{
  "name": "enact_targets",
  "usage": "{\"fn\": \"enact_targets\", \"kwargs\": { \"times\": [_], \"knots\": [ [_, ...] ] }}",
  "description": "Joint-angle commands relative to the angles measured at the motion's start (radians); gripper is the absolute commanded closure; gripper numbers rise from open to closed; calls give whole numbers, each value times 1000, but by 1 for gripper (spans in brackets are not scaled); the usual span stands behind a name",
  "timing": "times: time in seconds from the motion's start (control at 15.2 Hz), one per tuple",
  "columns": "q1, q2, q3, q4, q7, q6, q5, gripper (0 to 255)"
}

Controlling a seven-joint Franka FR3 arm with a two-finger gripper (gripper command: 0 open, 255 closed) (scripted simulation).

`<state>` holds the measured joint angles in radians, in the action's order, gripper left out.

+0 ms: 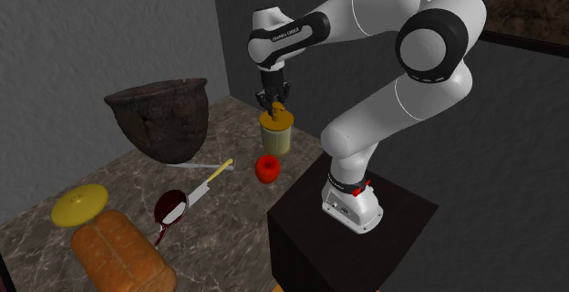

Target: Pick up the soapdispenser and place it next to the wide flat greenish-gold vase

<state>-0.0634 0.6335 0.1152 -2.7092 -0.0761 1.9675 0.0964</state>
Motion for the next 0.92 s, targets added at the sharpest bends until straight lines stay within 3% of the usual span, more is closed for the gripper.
{"fn": "enact_targets", "kwargs": {
  "times": [0.0,0.4,0.86],
  "knots": [
    [0,0,0,0,0,0,0,255],
    [0,0,0,0,0,0,0,255],
    [2,34,-7,74,-2,-108,-6,255]
  ]
}}
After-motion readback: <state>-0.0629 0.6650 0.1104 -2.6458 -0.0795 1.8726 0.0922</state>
